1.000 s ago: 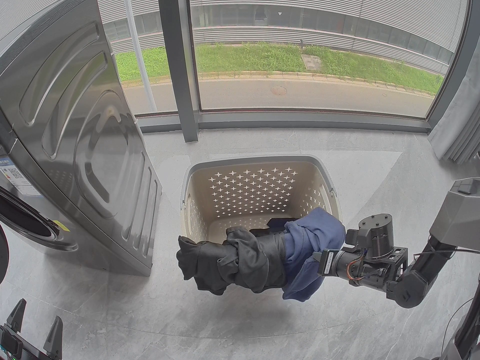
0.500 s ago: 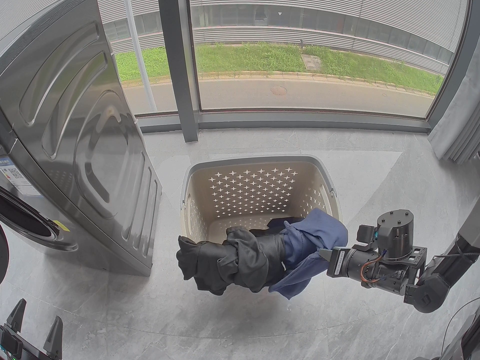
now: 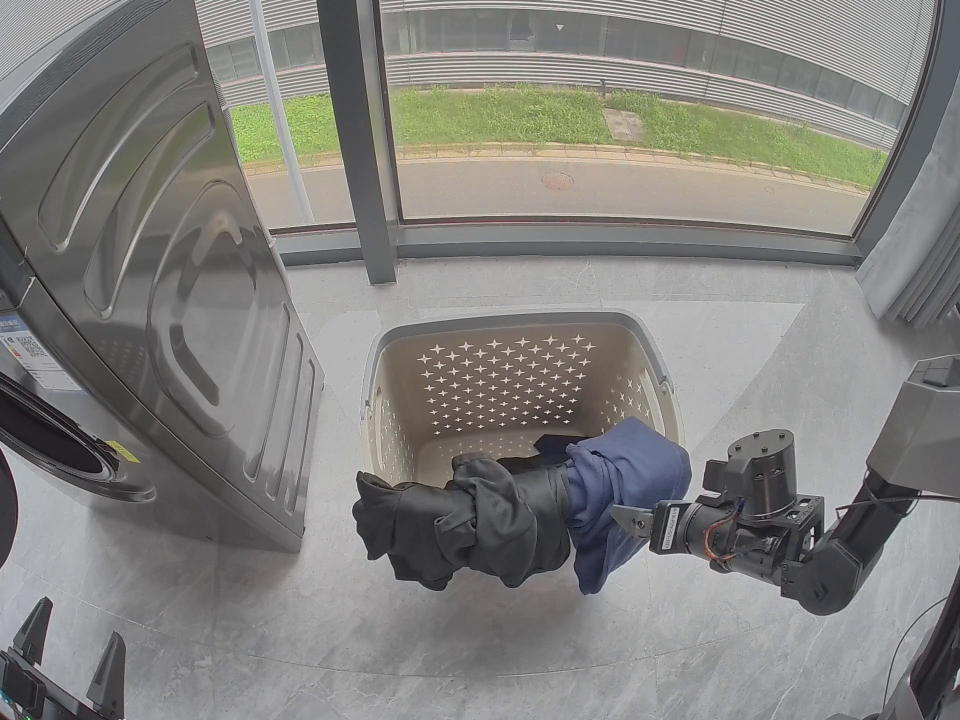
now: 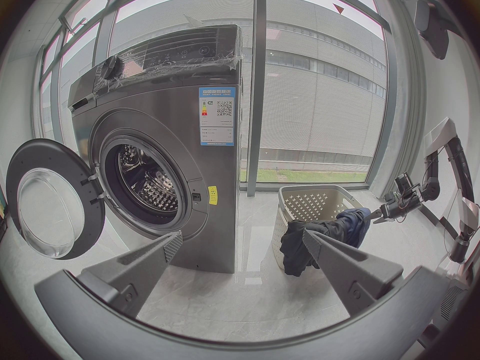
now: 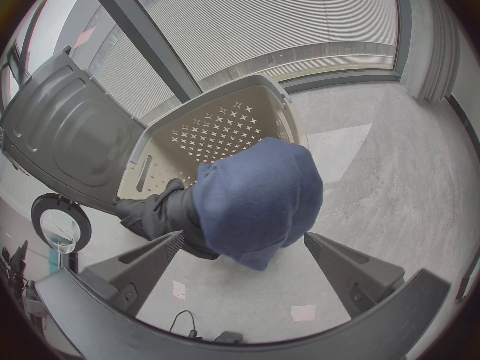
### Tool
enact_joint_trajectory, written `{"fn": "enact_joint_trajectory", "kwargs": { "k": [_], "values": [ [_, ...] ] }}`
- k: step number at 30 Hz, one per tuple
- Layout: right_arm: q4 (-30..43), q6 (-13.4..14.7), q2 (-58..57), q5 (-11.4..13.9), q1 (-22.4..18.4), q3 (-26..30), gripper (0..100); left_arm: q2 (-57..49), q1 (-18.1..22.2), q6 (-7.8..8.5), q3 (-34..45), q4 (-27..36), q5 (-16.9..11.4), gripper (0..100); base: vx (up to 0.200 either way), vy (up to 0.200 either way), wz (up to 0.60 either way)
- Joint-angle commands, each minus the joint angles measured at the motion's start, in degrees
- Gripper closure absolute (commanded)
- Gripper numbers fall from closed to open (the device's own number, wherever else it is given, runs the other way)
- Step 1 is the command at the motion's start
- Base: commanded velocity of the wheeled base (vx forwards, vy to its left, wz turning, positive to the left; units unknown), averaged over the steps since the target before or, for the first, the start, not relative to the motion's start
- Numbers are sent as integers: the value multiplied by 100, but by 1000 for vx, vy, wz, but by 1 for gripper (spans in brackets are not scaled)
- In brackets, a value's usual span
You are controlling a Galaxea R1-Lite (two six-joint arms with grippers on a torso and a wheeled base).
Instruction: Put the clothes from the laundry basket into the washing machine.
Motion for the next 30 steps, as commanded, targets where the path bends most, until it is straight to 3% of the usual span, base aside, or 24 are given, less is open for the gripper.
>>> {"fn": "enact_joint_trajectory", "kwargs": {
  "k": [1, 6, 7, 20, 30],
  "values": [
    [-33, -63, 681, -24, -227, -503, 0, -77, 1, -2, 92, -1, 4, 0, 0, 0, 0],
    [-41, -54, 900, -24, -341, -916, 0, -77, 1, -2, 92, -1, 4, 0, 0, 0, 0],
    [-41, -54, 900, -24, -341, -925, 100, -77, 1, -2, 92, -1, 4, 0, 0, 0, 0],
    [-340, 7, 821, 3, -113, -732, 100, -77, 1, -2, 92, -1, 4, 0, 0, 0, 0],
    [-314, 271, 276, -15, 652, -116, 100, -77, 1, -2, 92, -1, 4, 0, 0, 0, 0]
  ]
}}
